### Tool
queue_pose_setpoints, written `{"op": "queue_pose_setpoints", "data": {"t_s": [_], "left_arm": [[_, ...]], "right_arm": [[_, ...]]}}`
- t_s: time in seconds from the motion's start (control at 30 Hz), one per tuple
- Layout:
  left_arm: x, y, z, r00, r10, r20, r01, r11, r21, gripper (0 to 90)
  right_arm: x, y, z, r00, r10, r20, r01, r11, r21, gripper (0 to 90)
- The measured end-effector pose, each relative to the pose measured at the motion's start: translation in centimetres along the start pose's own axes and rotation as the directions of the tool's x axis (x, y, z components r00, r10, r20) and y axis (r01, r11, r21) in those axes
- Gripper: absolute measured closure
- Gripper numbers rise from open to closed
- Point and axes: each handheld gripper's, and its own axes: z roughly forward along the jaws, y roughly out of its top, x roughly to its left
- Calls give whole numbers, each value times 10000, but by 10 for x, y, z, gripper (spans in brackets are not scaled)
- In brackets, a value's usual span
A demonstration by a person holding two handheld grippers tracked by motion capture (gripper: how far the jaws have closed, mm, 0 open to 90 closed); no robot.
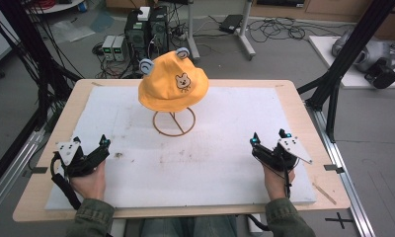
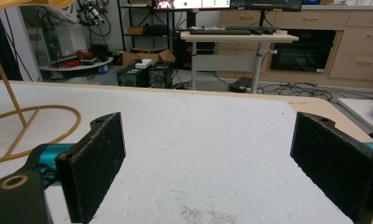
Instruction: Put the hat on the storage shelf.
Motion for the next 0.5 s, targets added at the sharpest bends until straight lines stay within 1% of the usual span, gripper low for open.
{"op": "queue_pose_setpoints", "data": {"t_s": [0.5], "left_arm": [[-3,-3,1,9999,139,98,-140,9998,108,148]], "right_arm": [[-6,1,0,9998,151,152,-148,9997,-209,98]]}}
